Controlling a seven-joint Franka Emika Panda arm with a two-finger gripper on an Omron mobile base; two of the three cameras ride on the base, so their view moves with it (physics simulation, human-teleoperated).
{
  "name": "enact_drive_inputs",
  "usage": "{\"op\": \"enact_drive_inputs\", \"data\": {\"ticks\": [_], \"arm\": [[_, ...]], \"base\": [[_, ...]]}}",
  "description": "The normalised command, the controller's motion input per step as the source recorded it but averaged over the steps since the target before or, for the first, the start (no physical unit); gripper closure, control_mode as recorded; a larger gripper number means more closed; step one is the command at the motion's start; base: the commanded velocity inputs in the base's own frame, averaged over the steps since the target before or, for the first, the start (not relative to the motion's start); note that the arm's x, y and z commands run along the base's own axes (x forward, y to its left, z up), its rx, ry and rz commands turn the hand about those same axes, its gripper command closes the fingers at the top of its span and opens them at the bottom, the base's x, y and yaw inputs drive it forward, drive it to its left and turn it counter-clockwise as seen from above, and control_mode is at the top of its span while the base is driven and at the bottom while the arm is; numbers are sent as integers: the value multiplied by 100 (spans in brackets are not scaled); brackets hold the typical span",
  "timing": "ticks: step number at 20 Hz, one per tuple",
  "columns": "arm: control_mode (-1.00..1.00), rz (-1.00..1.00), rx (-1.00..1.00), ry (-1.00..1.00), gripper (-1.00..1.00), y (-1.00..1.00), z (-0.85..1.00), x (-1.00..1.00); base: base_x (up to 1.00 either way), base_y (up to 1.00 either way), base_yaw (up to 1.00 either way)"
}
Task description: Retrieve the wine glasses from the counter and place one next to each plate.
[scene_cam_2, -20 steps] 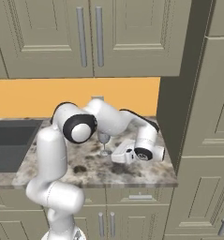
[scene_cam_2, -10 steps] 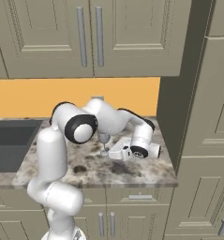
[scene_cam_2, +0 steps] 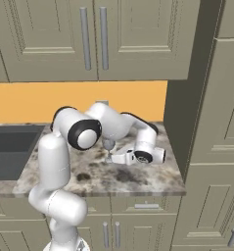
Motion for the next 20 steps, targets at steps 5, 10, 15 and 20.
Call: {"op": "enact_drive_inputs", "data": {"ticks": [5, 10, 15, 20], "arm": [[-100, 0, 0, 7, -100, 7, -18, 1], [-100, 0, 0, 1, -100, 3, -11, 0], [-100, 0, 0, 0, -100, 7, -7, 10], [-100, 0, 0, 0, -100, 14, -9, 18]], "base": [[0, 0, 0], [0, 0, 0], [0, 0, 0], [0, 0, 0]]}}
